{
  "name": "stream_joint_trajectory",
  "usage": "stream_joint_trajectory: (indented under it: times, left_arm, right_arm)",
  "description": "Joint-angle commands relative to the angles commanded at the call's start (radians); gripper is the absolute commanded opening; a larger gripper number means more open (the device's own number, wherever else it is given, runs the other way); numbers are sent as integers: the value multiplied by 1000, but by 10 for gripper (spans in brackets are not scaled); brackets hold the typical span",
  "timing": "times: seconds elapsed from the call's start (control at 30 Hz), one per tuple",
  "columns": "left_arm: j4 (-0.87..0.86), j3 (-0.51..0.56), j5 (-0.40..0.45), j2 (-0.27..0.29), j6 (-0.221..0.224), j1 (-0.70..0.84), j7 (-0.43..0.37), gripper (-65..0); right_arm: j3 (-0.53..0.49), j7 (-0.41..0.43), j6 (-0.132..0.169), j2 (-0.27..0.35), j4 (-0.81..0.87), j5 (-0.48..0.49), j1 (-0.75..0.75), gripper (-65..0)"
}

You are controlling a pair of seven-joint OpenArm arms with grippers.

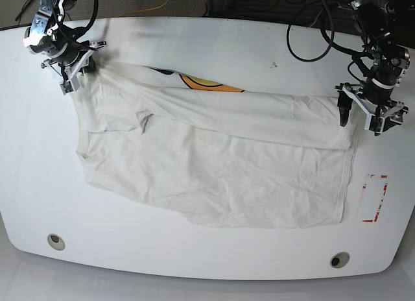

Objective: Layout the t-shirt on the table in an organized manner, then fold the t-shirt properly
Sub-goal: 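Regrip the shirt edge with both grippers, pinching the fabric tighter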

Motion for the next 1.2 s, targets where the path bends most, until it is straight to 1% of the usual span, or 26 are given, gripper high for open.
stream_joint_trajectory:
  times: [0.1,0.17,0.37,0.5,0.7,0.8,0.93,1.0,1.1,1.13,1.2]
  left_arm:
    - [-3,0,-11,-3,0,-3,51,-70]
    - [-15,0,-14,-3,0,-3,61,-70]
    - [-98,2,-11,-8,0,-5,61,-70]
    - [-147,2,-11,-29,0,-23,61,-70]
    - [-189,5,-9,-29,0,-25,51,-71]
    - [-189,34,-6,-29,0,-23,23,-71]
    - [-189,66,-5,-32,0,-17,11,-73]
    - [-189,77,-5,-44,0,-18,11,-87]
    - [-190,92,-5,-49,0,-21,11,-166]
    - [-190,95,-5,-49,0,-21,11,-204]
    - [-190,97,-5,-49,0,-23,14,-252]
  right_arm:
    - [0,0,0,0,0,0,0,-641]
    - [0,0,0,0,0,0,0,-641]
    - [0,0,0,0,0,0,0,-641]
    - [0,0,0,0,0,0,0,-641]
    - [0,0,0,0,0,0,0,-641]
    - [0,0,0,0,0,0,0,-641]
    - [0,0,0,0,0,0,2,-642]
    - [0,0,0,0,0,0,2,-642]
    - [0,0,0,0,0,0,2,-644]
    - [0,0,0,0,0,0,2,-644]
    - [0,0,0,0,2,0,2,-644]
